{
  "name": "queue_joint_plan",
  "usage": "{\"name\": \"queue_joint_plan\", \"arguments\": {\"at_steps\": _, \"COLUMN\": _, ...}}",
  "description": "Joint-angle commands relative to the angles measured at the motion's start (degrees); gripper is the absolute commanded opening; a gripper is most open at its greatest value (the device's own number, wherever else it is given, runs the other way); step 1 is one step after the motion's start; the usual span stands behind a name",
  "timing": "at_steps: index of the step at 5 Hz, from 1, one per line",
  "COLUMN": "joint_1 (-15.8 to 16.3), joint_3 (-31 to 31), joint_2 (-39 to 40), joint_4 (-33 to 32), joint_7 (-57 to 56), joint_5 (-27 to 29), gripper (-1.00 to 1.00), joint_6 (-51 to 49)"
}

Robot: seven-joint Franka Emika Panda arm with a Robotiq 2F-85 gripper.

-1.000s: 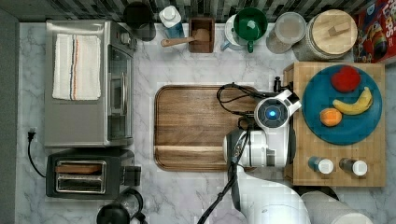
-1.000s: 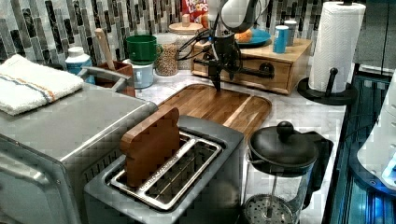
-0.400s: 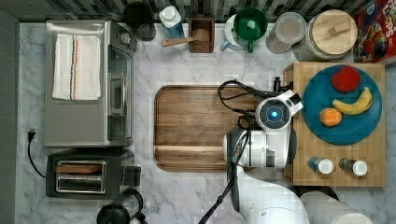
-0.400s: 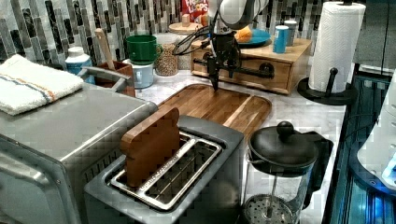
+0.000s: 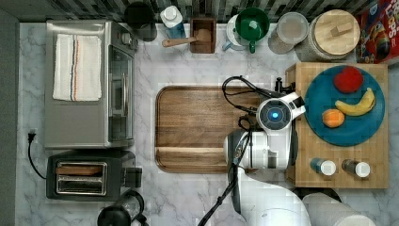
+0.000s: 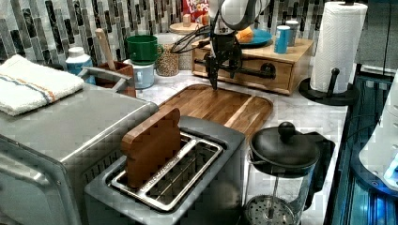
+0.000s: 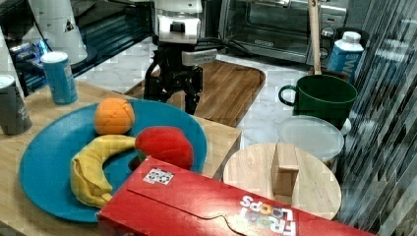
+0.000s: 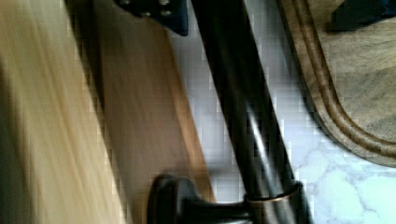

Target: Open the drawer.

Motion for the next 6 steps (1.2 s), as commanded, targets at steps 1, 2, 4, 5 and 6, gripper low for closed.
{"name": "queue_joint_plan", "arguments": {"at_steps": 1, "joint_1": 15.93, "joint_3": 6.96, "joint_2": 0.32, "joint_4": -5.56, "joint_7": 17.04, "joint_5": -3.97, "gripper": 1.0, "joint_6": 4.56}}
{"name": "queue_joint_plan", "arguments": {"at_steps": 2, "joint_1": 18.74, "joint_3": 7.29, "joint_2": 0.44, "joint_4": -5.64, "joint_7": 21.66, "joint_5": -5.47, "gripper": 1.0, "joint_6": 4.6}}
{"name": "queue_joint_plan", "arguments": {"at_steps": 4, "joint_1": 20.07, "joint_3": 10.59, "joint_2": -2.64, "joint_4": -6.05, "joint_7": 24.18, "joint_5": -1.65, "gripper": 1.0, "joint_6": -0.65}}
{"name": "queue_joint_plan", "arguments": {"at_steps": 5, "joint_1": 21.17, "joint_3": 10.02, "joint_2": -2.76, "joint_4": -6.41, "joint_7": 28.03, "joint_5": -3.07, "gripper": 1.0, "joint_6": -0.33}}
{"name": "queue_joint_plan", "arguments": {"at_steps": 6, "joint_1": 22.43, "joint_3": 9.58, "joint_2": -2.1, "joint_4": -5.51, "joint_7": 29.69, "joint_5": -1.38, "gripper": 1.0, "joint_6": -0.66}}
